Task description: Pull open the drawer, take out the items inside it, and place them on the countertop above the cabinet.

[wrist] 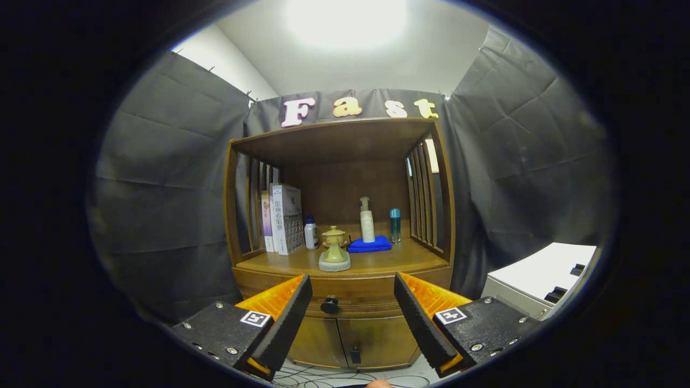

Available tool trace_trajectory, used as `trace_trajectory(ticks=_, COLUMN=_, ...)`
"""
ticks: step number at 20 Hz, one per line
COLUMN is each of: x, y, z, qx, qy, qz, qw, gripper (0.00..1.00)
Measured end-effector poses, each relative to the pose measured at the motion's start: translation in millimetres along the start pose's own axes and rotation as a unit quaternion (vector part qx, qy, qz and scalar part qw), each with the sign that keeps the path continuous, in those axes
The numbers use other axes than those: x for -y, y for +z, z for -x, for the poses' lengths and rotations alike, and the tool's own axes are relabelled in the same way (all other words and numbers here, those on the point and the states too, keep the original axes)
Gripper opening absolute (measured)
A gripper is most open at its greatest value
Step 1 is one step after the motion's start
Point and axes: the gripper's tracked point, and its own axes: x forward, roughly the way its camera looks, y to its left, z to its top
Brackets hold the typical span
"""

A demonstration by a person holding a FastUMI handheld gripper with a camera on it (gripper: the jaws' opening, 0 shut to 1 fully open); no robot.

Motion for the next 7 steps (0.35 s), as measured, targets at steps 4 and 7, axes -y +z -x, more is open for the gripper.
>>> trace_trajectory(ticks=4, x=-5.7, y=-1.5, z=2.3, qx=-0.001, qy=0.009, qz=0.000, qw=1.000, gripper=0.95)
trace_trajectory(ticks=7, x=-6.0, y=1.0, z=2.5, qx=0.005, qy=0.012, qz=0.007, qw=1.000, gripper=0.95)
